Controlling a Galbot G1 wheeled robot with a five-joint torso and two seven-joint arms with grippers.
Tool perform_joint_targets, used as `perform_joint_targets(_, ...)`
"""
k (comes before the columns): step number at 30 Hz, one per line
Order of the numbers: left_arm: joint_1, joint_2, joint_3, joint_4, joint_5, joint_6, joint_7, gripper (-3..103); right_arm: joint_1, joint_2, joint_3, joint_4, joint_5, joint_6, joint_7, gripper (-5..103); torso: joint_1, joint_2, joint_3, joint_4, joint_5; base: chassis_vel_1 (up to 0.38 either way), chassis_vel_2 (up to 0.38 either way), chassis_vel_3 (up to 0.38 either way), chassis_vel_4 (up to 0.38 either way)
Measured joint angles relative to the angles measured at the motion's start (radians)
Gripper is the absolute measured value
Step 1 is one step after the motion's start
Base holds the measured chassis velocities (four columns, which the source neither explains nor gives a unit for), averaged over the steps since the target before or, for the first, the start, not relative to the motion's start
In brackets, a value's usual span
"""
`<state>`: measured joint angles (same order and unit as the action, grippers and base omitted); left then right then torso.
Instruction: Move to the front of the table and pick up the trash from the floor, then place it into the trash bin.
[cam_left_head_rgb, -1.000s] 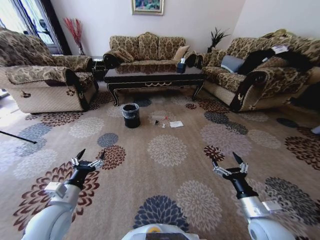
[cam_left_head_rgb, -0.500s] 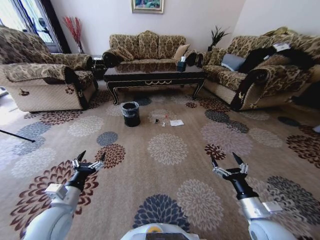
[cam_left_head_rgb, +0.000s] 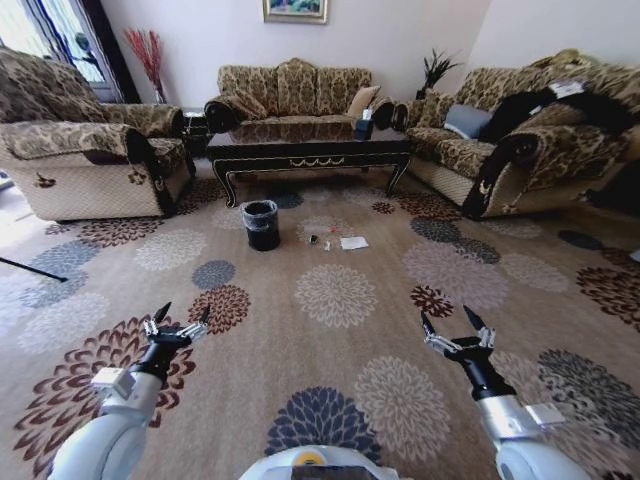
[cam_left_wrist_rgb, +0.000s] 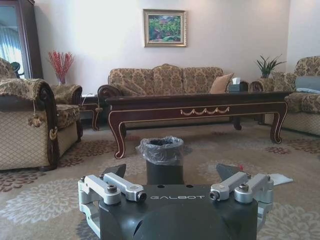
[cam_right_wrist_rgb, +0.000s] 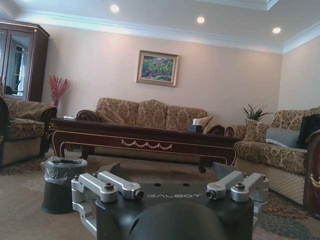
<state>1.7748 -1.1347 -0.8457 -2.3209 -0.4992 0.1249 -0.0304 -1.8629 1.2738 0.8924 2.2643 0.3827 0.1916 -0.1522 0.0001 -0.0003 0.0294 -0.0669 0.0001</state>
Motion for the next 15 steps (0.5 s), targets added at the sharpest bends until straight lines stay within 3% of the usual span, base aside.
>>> perform_joint_targets(15, -0.01, -0.004, 0.002, 0.005, -0.021, -0.016, -0.025, 100, -0.006, 0.007, -0.007, -0.004, -0.014, 0.004, -0.015, 100, 0.0, 0.0, 0.001, 0.0, -0.0001, 0.0, 0.0, 0.0, 0.0)
